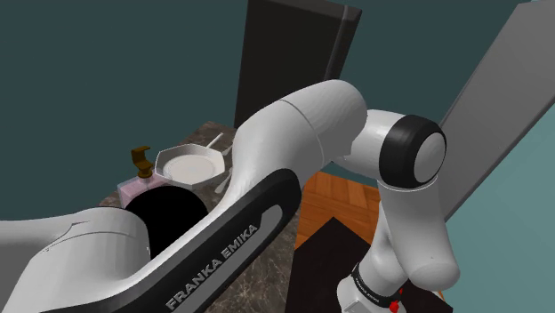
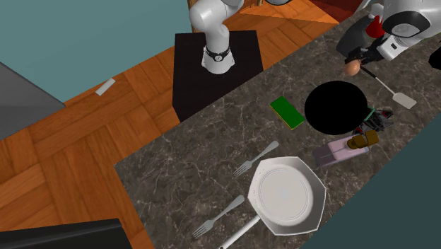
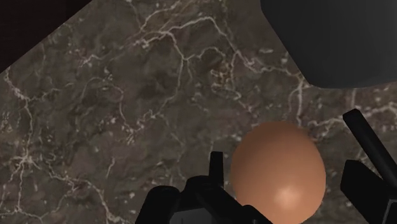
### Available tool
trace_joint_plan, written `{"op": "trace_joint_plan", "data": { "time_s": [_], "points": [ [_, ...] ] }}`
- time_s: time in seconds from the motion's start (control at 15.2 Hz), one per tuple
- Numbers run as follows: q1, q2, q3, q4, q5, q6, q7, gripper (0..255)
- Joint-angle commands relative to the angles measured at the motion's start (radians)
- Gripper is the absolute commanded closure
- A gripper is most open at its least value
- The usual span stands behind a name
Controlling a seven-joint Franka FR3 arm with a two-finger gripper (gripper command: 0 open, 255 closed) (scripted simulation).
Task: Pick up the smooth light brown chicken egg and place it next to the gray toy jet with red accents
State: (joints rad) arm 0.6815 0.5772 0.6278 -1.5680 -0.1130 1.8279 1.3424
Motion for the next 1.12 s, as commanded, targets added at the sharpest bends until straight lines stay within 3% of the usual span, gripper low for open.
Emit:
{"op": "trace_joint_plan", "data": {
  "time_s": [0.0,0.26,0.53,1.06],
  "points": [
    [0.0,0.0,0.0,0.0,0.0,0.0,0.0,0],
    [0.0,0.0,0.0,0.0,0.0,0.0,0.0,0],
    [0.009,0.0,0.002,0.131,0.004,-0.128,-0.005,0],
    [0.009,0.0,0.002,0.131,0.004,-0.128,-0.005,0]
  ]
}}
